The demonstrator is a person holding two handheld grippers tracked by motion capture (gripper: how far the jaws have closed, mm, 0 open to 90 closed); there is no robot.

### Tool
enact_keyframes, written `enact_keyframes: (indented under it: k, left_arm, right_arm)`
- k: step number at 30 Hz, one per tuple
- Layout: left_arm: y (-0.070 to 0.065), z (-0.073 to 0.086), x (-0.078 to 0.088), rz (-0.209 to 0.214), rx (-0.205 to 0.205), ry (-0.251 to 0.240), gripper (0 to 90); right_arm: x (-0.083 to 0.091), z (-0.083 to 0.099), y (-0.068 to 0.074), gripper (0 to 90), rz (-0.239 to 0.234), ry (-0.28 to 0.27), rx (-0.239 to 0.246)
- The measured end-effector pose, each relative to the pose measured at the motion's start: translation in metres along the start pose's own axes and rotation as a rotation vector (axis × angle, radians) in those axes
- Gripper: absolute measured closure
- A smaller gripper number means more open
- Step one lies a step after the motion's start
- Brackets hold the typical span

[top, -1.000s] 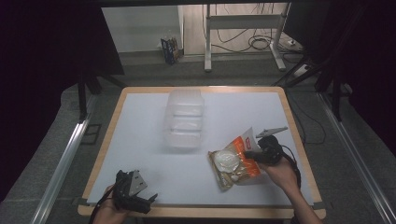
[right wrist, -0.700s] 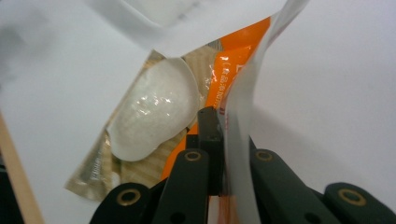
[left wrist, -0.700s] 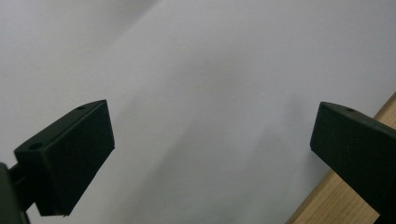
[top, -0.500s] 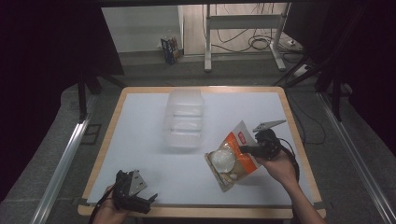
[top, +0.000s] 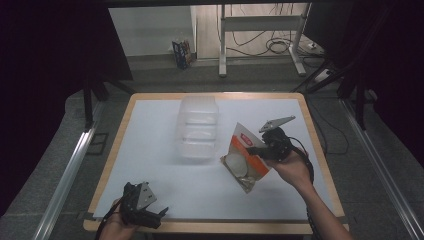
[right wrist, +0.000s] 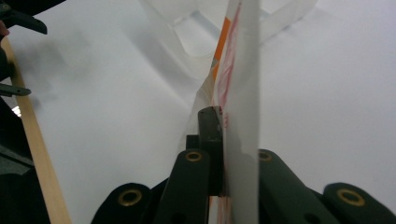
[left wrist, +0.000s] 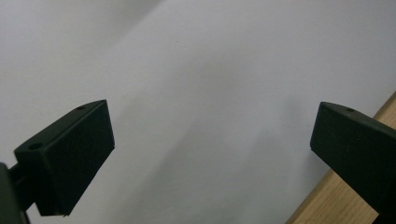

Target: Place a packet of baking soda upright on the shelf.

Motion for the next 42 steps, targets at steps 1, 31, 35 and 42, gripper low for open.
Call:
enact_keyframes:
  k: [1, 31, 35, 42]
  left_arm:
    - [0.000, 0.000, 0.000, 0.000, 0.001, -0.001, 0.0]
    - [0.000, 0.000, 0.001, 0.004, 0.007, -0.010, 0.0]
    - [0.000, 0.000, 0.001, 0.005, 0.007, -0.010, 0.0]
    - [0.000, 0.000, 0.001, 0.005, 0.009, -0.014, 0.0]
  right_arm:
    - [0.001, -0.002, 0.000, 88.4, 0.005, 0.001, 0.004]
    - [0.009, -0.081, -0.016, 88.4, 0.073, -0.042, 0.072]
    - [0.005, -0.091, -0.014, 88.4, 0.062, -0.046, 0.073]
    - [-0.004, -0.113, -0.008, 88.4, 0.040, -0.049, 0.082]
Point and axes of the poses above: each handheld gripper's, and its own axes: x roughly backward along the jaws, z roughly out of its underside, y roughly to its left, the point moved 6 cm from there along -x, roughly forward along the jaws, and after that the axes turned 2 degrees about -x, right-handed, at the moved point
